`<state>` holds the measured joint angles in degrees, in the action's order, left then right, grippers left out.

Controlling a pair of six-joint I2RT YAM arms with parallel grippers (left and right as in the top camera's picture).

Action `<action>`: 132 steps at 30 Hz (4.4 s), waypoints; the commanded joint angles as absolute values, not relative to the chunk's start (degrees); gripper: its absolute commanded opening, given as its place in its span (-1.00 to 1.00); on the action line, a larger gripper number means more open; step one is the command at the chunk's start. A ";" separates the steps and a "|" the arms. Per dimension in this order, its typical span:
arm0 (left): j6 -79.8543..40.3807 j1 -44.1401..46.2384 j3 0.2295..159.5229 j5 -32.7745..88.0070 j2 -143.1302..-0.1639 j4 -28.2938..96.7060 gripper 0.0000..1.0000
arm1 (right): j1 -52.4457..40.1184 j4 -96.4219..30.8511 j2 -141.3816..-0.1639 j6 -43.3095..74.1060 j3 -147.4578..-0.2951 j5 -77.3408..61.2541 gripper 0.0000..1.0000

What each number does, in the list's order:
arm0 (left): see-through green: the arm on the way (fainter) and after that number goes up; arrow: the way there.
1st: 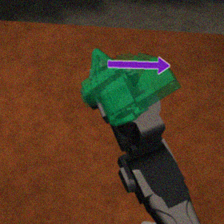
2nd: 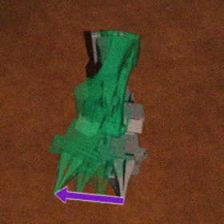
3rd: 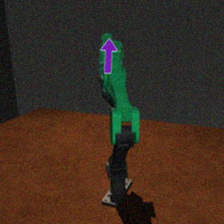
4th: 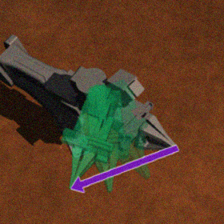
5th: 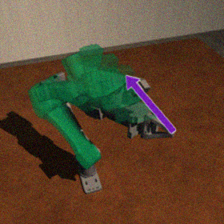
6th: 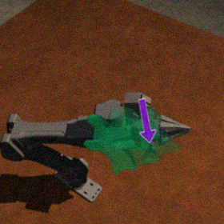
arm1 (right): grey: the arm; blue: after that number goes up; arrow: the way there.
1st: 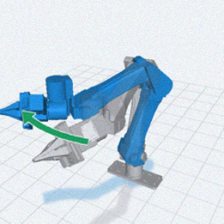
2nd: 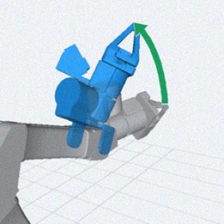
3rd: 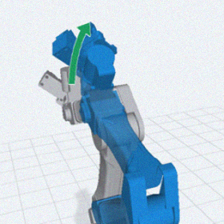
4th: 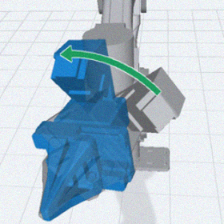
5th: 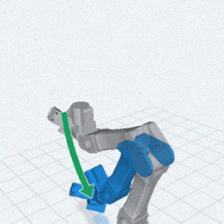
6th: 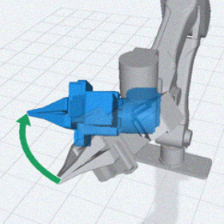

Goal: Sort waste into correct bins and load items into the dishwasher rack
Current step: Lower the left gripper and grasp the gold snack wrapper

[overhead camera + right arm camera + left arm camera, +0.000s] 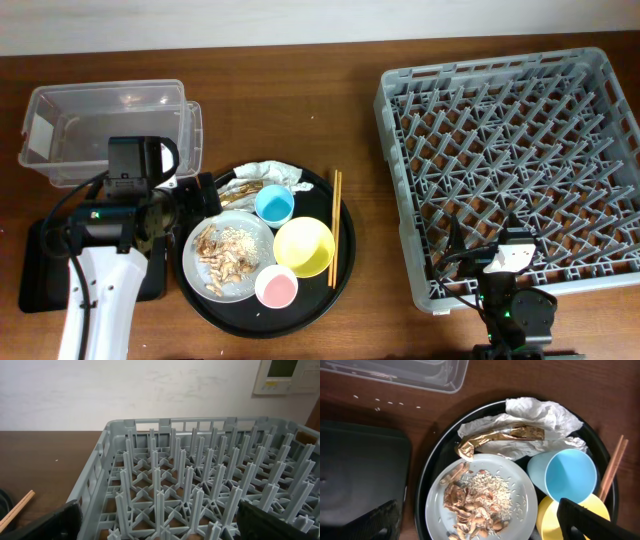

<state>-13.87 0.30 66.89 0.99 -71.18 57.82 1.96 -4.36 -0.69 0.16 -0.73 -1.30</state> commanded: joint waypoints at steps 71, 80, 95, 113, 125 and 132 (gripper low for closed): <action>13.96 0.75 67.59 9.74 -96.66 38.96 0.26 | 2.28 -4.56 -0.32 0.47 -0.32 -0.78 0.97; 17.89 0.75 67.55 9.69 -97.17 38.98 0.26 | 2.28 -4.56 -0.32 0.47 -0.32 -0.78 0.97; 22.61 5.89 67.55 2.50 -104.12 38.04 0.39 | 2.28 -4.56 -0.32 0.45 -0.32 -0.78 0.97; 22.37 3.53 67.37 2.15 -104.20 37.78 0.03 | 2.28 -4.56 -0.32 0.45 -0.32 -0.78 0.97; 22.37 3.53 65.49 2.74 -104.20 37.98 -0.32 | 2.28 -4.56 -0.32 0.47 -0.32 -0.78 0.97; 22.37 3.53 65.47 2.72 -104.20 38.22 -0.37 | 2.28 -4.56 -0.32 0.45 -0.32 -0.78 0.97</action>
